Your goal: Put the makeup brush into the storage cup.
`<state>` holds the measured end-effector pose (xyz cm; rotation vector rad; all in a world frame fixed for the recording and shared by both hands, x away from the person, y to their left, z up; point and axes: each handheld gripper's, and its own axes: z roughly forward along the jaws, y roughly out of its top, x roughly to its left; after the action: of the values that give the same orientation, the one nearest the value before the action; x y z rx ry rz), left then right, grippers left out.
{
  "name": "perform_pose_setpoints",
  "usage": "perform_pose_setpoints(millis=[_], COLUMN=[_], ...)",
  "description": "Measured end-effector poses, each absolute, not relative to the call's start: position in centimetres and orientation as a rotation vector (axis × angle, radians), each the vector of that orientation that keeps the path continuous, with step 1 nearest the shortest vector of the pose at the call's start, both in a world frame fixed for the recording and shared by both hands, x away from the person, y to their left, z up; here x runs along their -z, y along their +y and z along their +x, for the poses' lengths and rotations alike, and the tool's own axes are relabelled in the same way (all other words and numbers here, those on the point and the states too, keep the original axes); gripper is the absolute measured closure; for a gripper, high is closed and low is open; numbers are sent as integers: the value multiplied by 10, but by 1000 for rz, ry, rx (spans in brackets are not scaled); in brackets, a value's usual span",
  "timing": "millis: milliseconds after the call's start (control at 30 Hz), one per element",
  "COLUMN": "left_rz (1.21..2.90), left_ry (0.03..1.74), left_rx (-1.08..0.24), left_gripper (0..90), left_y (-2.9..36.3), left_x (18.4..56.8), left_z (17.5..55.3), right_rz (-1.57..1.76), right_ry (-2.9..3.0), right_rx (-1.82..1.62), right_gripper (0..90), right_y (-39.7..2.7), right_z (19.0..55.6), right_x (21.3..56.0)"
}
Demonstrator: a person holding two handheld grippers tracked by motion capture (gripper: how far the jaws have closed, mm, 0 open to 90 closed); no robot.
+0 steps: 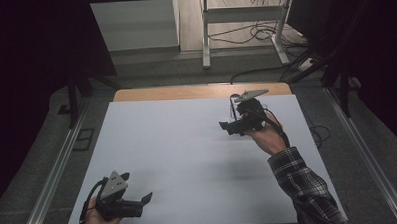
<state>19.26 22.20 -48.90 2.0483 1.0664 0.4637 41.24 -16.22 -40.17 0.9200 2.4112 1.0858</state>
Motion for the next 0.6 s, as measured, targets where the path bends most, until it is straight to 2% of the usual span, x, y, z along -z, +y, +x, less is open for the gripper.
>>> perform_pose_setpoints(millis=[600], left_rz=[2027], left_ry=[1108], left_rx=[-468], left_gripper=[21], left_y=[232], left_x=[492], left_z=[196], right_rz=[899], right_ry=[2427], right_rx=[-1089], right_gripper=[31], right_y=[-168], right_z=[393], right_x=[408])
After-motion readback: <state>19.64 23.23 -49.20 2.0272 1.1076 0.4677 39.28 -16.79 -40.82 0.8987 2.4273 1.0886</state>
